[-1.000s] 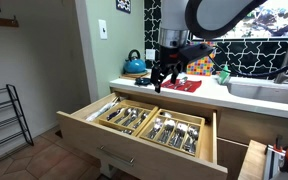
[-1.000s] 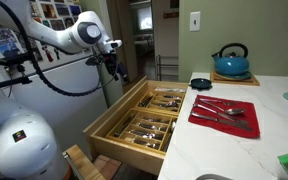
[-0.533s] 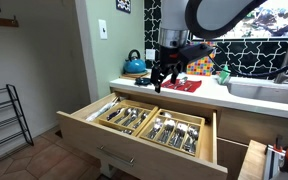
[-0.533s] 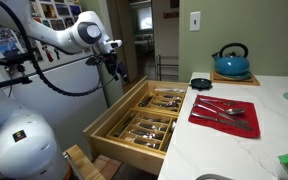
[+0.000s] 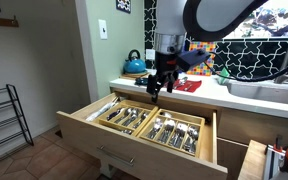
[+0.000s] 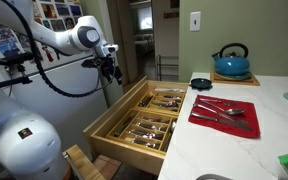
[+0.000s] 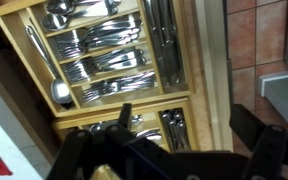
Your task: Close the open drawer
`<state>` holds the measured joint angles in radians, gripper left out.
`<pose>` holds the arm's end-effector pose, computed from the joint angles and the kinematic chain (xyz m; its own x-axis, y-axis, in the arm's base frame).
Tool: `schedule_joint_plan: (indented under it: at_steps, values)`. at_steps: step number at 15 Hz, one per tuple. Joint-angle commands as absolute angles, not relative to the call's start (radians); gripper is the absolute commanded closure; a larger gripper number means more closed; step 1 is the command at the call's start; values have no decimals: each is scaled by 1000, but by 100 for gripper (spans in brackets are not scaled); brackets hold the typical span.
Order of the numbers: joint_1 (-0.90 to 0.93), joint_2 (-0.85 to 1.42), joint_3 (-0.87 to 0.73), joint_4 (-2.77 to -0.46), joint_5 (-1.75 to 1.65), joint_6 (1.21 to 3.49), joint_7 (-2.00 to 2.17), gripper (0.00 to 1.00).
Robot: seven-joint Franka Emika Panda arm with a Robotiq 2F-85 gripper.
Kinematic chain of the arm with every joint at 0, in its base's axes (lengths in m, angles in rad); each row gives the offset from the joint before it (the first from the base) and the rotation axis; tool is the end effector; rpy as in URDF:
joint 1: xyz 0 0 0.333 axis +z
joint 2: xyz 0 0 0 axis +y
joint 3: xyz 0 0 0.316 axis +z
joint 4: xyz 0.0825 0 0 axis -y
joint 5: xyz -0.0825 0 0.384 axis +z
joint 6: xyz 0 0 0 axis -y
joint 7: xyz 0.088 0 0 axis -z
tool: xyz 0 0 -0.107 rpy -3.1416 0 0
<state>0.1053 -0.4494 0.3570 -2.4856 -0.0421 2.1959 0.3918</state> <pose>0.3788 0.1918 0.4515 0.9783 0.0810 0.1908 0.0576 -0.9905 0.1250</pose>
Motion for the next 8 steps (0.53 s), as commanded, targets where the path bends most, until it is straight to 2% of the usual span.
schedule_joint_plan:
  at_steps: [1,3,4,5,8]
  values:
    - [201,-369,333,-2471,62,2208,335,0]
    - [242,-335,330,-2466,135,2238,303,0]
    - [253,-318,335,-2463,156,2257,303,25]
    - [262,-295,339,-2457,177,2278,306,26]
    - [285,-221,345,-2438,230,2354,315,51]
